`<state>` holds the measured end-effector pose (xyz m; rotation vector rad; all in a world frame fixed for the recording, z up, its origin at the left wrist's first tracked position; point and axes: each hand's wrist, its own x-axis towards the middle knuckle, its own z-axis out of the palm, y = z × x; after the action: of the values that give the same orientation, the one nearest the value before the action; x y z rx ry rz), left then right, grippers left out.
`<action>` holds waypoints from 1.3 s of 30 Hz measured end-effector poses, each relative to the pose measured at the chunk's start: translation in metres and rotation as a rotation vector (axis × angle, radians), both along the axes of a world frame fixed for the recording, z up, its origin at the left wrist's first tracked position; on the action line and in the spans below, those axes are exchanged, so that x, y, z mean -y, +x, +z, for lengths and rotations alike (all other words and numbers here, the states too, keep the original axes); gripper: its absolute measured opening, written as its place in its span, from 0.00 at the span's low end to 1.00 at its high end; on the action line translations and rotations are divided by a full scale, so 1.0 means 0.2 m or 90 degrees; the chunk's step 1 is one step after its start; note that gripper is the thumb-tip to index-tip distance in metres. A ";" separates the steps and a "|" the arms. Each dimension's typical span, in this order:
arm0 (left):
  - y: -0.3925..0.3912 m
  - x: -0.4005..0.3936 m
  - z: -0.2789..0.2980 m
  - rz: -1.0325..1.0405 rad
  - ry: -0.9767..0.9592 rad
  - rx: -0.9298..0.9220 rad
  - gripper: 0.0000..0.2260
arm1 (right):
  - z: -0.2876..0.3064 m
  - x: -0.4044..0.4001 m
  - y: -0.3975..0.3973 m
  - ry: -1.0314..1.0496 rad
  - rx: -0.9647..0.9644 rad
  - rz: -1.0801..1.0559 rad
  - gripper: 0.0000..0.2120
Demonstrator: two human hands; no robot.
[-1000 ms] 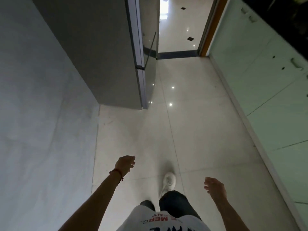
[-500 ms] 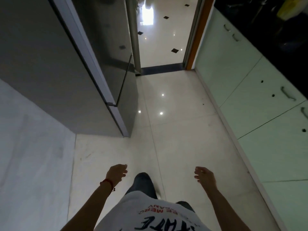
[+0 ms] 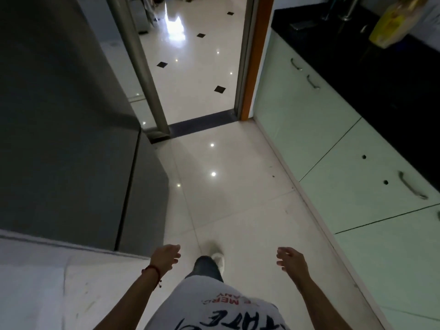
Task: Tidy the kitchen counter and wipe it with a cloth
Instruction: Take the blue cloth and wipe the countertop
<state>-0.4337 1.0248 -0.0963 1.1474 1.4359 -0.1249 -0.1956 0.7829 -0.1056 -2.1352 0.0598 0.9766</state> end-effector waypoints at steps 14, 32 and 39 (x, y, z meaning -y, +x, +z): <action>1.71 -0.84 0.11 -0.206 0.088 0.061 0.06 | -0.04 -0.46 1.08 -0.002 -0.046 -0.192 0.03; 3.20 -1.18 0.10 -0.367 0.057 0.039 0.14 | 0.20 -1.02 2.54 0.079 0.011 -0.277 0.04; 3.91 -1.31 0.25 -0.548 0.143 0.130 0.11 | 0.35 -1.17 2.85 0.157 0.044 -0.375 0.09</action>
<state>0.3491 1.2878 -0.0459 1.8500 0.7089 -0.4388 0.3736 1.0160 -0.0354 -1.7658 0.4800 0.5300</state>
